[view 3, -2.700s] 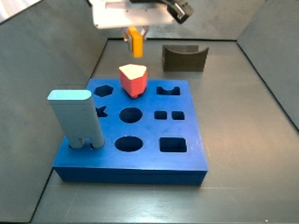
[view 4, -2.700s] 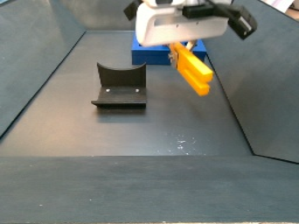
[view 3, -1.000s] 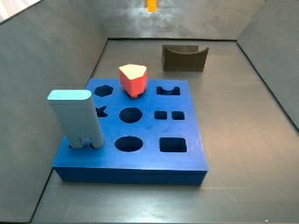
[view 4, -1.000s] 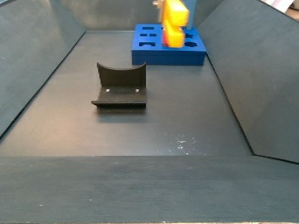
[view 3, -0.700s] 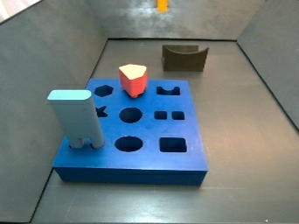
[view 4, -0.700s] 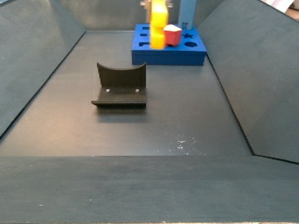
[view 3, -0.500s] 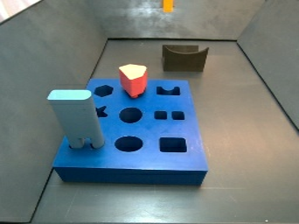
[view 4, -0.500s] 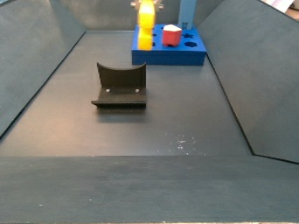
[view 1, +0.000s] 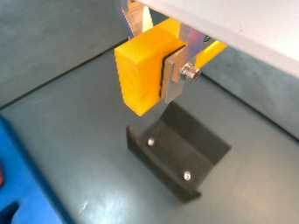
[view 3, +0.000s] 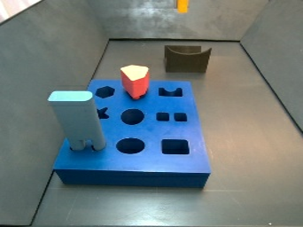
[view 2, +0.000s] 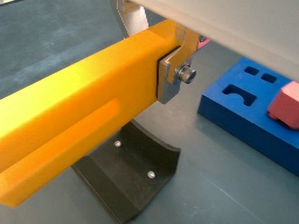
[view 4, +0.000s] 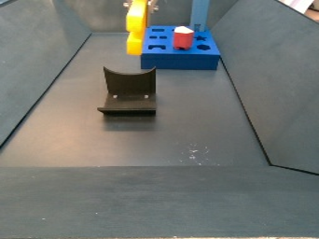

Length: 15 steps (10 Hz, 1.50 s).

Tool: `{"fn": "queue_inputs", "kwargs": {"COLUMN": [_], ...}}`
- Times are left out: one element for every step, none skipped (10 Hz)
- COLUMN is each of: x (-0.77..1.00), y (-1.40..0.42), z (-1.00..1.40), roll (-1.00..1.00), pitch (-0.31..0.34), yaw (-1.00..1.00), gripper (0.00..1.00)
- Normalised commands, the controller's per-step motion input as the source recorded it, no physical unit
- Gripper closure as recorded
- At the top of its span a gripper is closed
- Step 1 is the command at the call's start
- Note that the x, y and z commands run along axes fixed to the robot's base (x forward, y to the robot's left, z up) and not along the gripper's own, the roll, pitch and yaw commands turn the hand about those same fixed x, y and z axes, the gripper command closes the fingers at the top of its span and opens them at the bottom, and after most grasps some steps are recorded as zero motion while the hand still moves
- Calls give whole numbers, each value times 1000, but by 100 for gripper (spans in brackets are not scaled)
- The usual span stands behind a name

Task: Pick up the double-square object. Move up. Place the double-square object on the fixture. Regrasp the double-square object. Move to above the board. Insert the double-square object.
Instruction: Place the double-square object on the fixture.

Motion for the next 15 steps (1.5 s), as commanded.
{"fn": "queue_inputs", "kwargs": {"x": [469,315,245,117,67,58,66,72,67,65,63,63,66,66,67], "y": [-329,-98,-56,-14,4,16,25,33,38,36,38,38,40,41,42], "z": [2,5,1,7,9,-1,-12,-6,-4,-9,-14,-8,-12,-13,-16], "roll": [-1000,-1000,-1000,-1000,-1000,-1000,-1000,-1000,-1000,-1000,-1000,-1000,-1000,-847,-660], "pitch": [98,106,112,121,118,120,125,136,140,141,144,142,140,111,74], "yaw": [11,-6,-10,-18,-26,-35,-45,-59,-73,-90,-109,-143,-174,-196,-194], "gripper": [100,100,100,100,100,100,100,100,100,100,100,100,100,100,100]}}
